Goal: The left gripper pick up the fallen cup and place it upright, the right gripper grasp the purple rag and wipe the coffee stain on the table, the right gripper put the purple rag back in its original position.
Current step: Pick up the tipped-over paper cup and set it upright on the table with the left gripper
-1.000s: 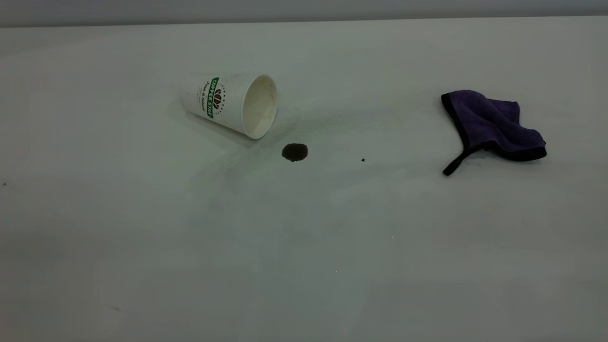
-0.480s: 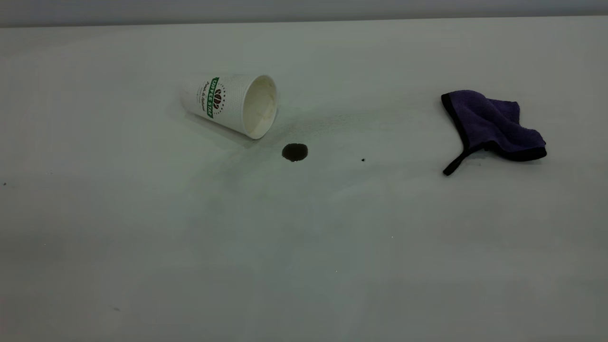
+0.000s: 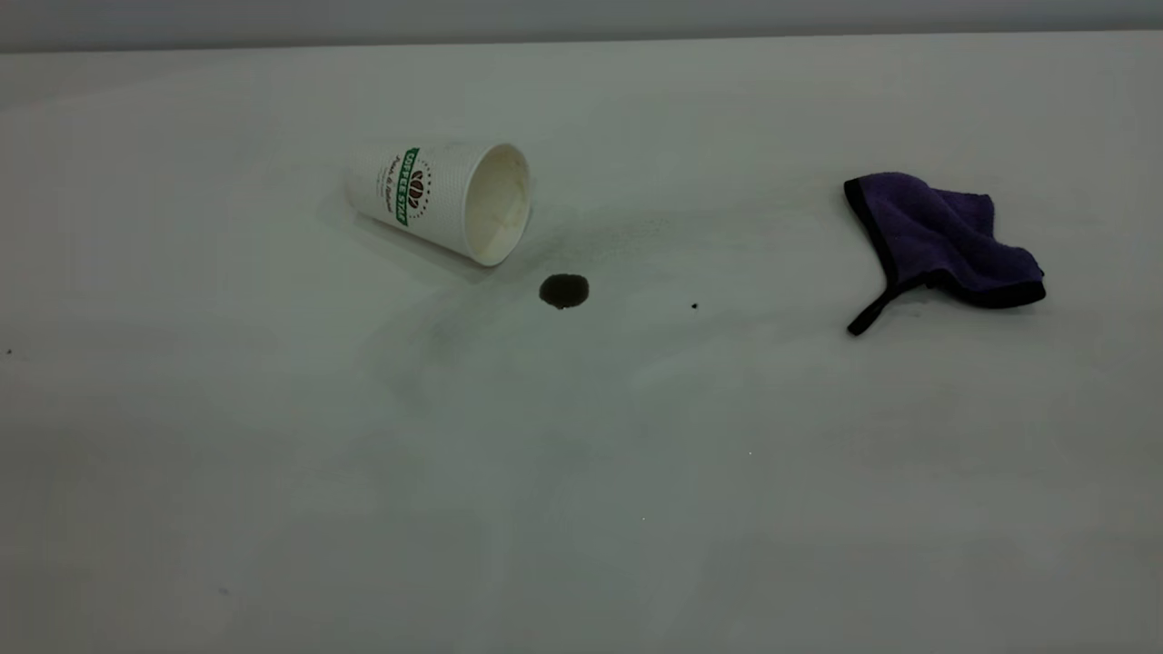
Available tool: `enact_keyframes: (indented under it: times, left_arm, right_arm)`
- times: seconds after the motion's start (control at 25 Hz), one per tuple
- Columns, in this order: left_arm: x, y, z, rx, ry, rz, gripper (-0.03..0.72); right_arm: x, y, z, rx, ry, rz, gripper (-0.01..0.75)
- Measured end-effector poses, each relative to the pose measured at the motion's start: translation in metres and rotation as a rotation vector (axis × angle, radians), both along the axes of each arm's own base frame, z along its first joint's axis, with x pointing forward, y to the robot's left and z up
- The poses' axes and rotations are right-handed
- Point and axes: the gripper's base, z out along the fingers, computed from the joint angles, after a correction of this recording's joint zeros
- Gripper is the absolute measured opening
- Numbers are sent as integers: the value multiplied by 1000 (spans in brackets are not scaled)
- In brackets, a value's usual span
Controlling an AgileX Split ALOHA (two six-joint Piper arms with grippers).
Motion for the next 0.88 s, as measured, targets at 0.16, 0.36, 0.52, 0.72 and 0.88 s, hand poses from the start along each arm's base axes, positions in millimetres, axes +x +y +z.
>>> enact_keyframes:
  times: [0.16,0.36,0.52,0.72,0.88]
  left_arm:
    - [33,5,22,2,59,44,291]
    - [106,8,44,2,163,50,412]
    - [166,8,44,37,257,9,646]
    - [232,-12,32,100,308,-119,706]
    - [279,-48,11,144,335,-219,706]
  right_arm:
    - [0,0,0,0,0,0,588]
    - [0,0,0,0,0,0,588]
    - [0,0,0,0,0,0,588]
    - [0,0,0,0,0,0,588]
    - [0,0,0,0,0,0,588]
